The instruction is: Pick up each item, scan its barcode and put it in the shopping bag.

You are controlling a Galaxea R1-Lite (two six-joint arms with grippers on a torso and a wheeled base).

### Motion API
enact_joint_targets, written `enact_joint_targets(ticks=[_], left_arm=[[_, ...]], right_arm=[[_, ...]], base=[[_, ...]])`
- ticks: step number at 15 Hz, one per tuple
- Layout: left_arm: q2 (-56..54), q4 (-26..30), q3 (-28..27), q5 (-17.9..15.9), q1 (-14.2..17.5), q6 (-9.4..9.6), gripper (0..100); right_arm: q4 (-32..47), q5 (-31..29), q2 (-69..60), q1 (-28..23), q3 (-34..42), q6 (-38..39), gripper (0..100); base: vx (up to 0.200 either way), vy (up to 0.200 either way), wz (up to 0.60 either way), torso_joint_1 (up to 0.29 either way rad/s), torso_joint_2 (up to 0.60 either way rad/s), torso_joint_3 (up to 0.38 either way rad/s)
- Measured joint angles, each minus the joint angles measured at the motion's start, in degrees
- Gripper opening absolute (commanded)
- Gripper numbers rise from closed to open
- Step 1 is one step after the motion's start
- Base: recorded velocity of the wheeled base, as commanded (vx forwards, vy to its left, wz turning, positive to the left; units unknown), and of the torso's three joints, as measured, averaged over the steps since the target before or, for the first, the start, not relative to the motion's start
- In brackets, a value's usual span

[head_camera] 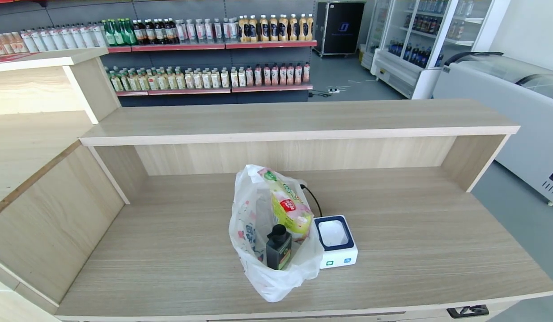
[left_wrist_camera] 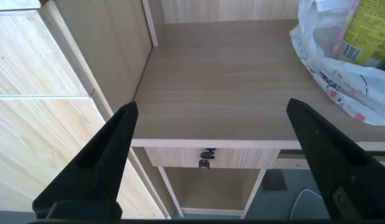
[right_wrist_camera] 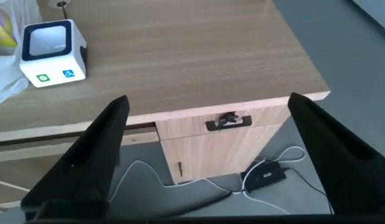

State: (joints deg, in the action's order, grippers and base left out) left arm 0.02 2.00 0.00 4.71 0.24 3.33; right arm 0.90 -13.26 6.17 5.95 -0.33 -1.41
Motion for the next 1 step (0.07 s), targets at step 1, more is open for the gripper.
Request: enact_joint_targets(ticks=[1], left_arm=[[0.0,0.0,0.0,0.0,0.0,0.00,100]], right_arm=[[0.0,0.0,-0.4,0.0,0.0,-0.1,100]], base=[[0.000,0.000,0.00,0.000,0.00,0.000]])
